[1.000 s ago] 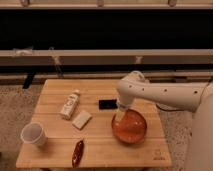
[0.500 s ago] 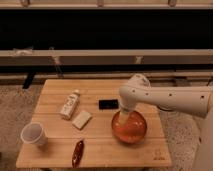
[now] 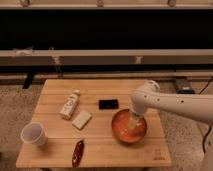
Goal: Push the ceramic bowl across the table
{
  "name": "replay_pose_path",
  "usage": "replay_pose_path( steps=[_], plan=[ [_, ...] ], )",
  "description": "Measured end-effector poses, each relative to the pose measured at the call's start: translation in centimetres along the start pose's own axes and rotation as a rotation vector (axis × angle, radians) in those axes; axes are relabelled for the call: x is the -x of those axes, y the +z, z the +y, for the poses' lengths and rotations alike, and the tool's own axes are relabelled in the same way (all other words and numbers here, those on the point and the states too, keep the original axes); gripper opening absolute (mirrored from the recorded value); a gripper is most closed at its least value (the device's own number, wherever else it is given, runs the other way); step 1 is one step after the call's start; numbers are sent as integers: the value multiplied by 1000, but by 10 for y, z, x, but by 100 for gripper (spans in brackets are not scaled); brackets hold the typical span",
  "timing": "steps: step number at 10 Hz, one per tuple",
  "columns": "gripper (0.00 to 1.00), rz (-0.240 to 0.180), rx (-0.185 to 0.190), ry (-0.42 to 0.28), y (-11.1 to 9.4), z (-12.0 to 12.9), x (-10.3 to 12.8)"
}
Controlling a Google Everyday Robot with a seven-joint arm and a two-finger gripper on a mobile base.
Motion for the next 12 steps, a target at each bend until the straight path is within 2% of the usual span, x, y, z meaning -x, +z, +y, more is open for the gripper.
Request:
replay_pose_path(
  steps=[3,7,12],
  plan=[
    [80,24,29,0,12,0,-2],
    [80,34,53,1,20,2,-6],
    [80,45,47,-8,24,1,-6]
  ],
)
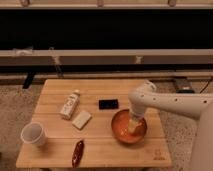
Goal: Push the ceramic bowl across the table
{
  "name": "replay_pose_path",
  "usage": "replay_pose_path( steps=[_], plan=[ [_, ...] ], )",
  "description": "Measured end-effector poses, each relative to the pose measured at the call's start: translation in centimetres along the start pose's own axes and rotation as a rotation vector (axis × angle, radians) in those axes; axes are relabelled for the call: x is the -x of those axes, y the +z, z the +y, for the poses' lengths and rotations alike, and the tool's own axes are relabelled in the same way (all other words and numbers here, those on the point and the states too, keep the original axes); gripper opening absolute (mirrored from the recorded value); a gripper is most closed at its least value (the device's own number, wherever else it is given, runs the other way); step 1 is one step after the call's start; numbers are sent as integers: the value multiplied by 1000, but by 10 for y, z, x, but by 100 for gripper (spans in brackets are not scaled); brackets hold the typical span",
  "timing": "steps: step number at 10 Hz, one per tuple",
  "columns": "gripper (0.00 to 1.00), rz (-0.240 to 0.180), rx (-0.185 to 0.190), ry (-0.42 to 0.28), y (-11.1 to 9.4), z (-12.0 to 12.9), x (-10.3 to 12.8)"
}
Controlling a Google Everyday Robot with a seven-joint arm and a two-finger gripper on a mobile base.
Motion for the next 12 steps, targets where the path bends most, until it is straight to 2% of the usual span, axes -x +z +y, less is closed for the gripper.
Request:
replay_pose_path(
  steps=[3,5,8,12],
  plan=[
    [80,-6,-53,-38,1,-17,16],
    [80,-17,-109,-69,1,-41,24],
    [80,-39,-173,-112,-4,-77,34],
    [80,-57,-218,-141,-6,-120,47]
  ],
)
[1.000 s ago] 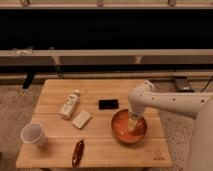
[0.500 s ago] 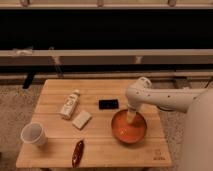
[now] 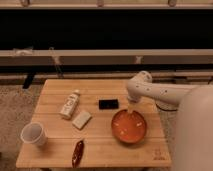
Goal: Push the ceramic bowl across the table
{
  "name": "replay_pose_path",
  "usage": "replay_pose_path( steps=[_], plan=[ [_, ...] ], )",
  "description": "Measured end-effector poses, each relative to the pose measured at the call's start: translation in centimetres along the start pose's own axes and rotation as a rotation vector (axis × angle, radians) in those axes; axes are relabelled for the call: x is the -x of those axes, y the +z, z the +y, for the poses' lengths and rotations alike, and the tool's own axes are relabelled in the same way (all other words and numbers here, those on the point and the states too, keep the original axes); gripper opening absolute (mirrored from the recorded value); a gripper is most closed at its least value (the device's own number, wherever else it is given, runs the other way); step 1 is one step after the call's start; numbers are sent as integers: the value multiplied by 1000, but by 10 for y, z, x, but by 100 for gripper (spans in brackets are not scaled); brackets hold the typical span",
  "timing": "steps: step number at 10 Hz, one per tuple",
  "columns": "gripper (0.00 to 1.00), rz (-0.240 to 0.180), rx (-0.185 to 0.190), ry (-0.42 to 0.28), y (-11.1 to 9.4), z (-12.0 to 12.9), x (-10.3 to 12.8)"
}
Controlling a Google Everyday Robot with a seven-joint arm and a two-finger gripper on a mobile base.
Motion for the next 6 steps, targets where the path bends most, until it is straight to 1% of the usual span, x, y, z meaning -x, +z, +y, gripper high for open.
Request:
replay_pose_path(
  steps=[2,6],
  plan=[
    [80,-9,-19,-6,5,-21,3],
    [80,-32,-67,-36,13,-68,22]
  ],
)
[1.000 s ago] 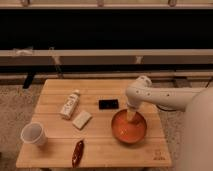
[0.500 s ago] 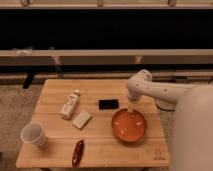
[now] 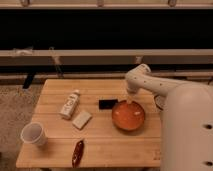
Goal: Push the ceramic bowl across the table
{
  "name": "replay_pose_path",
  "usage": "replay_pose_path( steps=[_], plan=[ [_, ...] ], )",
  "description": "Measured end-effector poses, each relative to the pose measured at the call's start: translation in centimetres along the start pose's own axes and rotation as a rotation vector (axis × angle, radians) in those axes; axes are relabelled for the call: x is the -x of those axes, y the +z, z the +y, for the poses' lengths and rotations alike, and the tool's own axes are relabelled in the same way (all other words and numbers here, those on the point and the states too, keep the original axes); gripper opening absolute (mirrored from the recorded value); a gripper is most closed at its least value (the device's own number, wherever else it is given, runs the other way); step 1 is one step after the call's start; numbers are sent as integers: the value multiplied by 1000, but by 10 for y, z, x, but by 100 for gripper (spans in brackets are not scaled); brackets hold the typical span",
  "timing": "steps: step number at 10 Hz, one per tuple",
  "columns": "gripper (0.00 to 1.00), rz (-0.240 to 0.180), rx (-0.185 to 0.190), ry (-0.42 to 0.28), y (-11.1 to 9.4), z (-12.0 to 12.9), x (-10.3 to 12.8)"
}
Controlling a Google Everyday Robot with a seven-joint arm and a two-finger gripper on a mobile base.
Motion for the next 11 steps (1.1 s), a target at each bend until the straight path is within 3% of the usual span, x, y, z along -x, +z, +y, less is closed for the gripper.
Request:
replay_pose_path(
  steps=[11],
  plan=[
    [80,-28,-82,-86,15,-104,33]
  ],
)
